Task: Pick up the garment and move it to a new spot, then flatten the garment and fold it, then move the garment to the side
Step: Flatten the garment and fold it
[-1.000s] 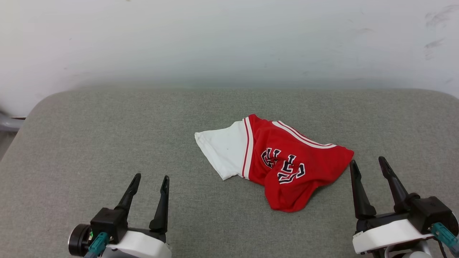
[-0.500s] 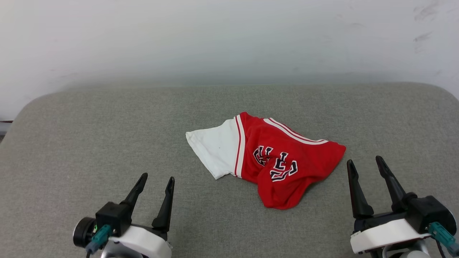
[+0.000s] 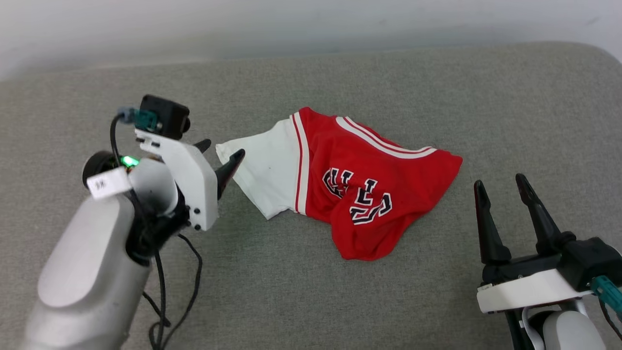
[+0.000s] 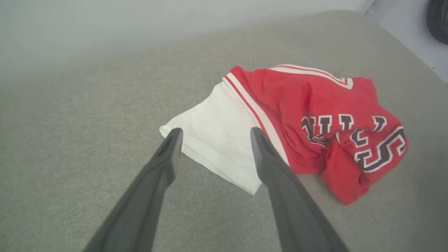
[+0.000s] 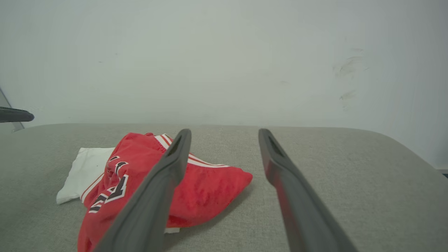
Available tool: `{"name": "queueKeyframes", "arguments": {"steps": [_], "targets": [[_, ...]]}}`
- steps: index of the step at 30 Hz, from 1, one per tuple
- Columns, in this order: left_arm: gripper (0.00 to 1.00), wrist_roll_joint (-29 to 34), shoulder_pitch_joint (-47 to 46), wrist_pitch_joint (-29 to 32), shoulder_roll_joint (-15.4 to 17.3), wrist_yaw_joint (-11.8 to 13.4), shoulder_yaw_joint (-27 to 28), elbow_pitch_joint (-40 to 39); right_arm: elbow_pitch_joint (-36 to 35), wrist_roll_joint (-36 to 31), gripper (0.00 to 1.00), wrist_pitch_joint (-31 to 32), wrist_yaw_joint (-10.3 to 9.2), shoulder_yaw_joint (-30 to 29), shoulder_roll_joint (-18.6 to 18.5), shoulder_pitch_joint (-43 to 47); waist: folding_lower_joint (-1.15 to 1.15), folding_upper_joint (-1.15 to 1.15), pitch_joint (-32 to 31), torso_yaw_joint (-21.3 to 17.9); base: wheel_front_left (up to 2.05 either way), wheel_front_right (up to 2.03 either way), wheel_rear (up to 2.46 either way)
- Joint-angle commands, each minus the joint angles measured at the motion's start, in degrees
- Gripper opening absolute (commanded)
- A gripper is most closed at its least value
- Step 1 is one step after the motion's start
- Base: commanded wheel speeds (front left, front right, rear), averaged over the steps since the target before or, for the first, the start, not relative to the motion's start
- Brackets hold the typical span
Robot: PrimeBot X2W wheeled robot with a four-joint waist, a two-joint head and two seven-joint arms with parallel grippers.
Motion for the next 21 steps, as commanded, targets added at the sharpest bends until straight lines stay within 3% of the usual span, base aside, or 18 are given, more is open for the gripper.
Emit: {"name": "queueKeyframes", "arguments": {"steps": [1, 5, 9, 21], "targets": [[1.0, -1.4, -2.8, 5.0, 1.2, -0.1, -0.7, 0.8, -0.4, 0.2, 1.0, -0.1, -0.04, 0.2, 0.1, -1.1, -0.01, 0.0, 3.1, -1.9, 0.0, 0.0, 0.0], [1.0, -4.2, -10.4, 15.1, 2.4, 0.0, -1.5, 4.1, -1.1, 0.9, 1.0, -0.1, -0.04, 0.9, 0.1, -2.7, -0.01, 0.0, 6.1, -3.6, 0.0, 0.0, 0.0], [1.0, -3.9, -15.0, 19.6, 3.3, 0.4, -2.2, 9.0, -1.3, 1.2, 1.0, -0.1, -0.04, 1.7, 0.1, -3.7, -0.01, 0.0, 8.2, -5.2, 0.0, 0.0, 0.0], [1.0, 0.7, -18.0, 15.7, 5.1, 1.1, -4.2, 22.1, -1.7, 2.1, 1.0, -0.1, -0.04, 2.1, 0.1, -5.1, -0.01, 0.0, 11.2, -7.2, 0.0, 0.0, 0.0]]}}
